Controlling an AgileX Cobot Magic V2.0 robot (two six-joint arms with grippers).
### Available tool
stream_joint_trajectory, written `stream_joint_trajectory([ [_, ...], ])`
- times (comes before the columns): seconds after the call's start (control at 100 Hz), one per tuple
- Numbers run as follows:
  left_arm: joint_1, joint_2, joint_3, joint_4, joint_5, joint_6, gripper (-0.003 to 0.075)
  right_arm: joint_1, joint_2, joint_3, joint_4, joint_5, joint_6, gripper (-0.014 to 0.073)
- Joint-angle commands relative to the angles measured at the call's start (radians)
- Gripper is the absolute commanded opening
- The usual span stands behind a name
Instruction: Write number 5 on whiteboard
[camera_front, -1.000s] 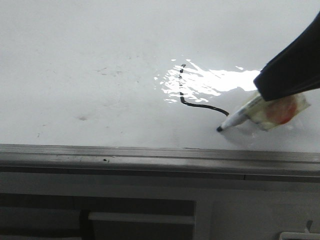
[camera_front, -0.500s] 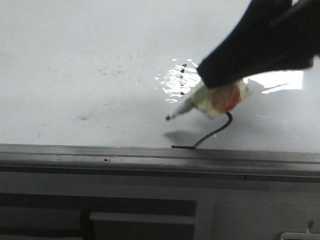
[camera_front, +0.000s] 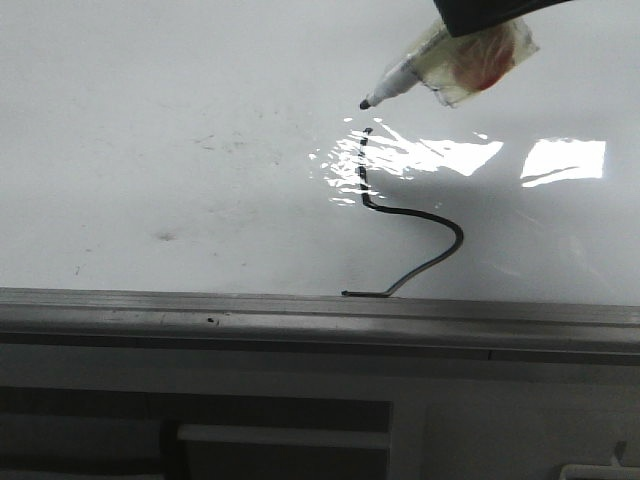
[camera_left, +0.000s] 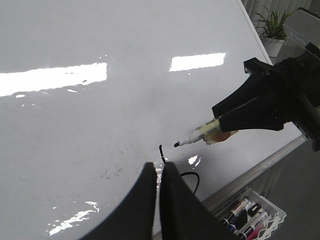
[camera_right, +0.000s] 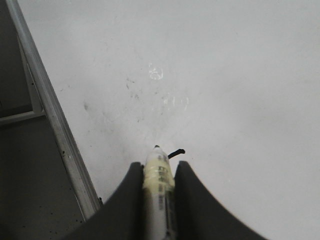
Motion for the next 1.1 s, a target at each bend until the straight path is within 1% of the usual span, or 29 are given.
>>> stream_joint_trajectory([
  [0.0,0.004,0.005,-0.029,-0.013,-0.056,-0.008,-0.002,-0.006,0.0,-0.034,0.0,-0.069,-0.004,-0.0042],
  [0.45,0.004,0.005,-0.029,-0.015,-0.052,-0.008,-0.002,-0.006,0.059,-0.034,-0.007,-0.068,-0.004,-0.0042],
  [0.74,0.004,0.005,-0.029,-0.015,-0.052,-0.008,-0.002,-0.062,0.064,-0.034,-0.007,-0.062,-0.004,-0.0042],
  [1.09,0.004,0.005,-0.029,-0.015,-0.052,-0.008,-0.002,-0.062,0.064,-0.034,0.004,-0.043,-0.004,-0.0042],
])
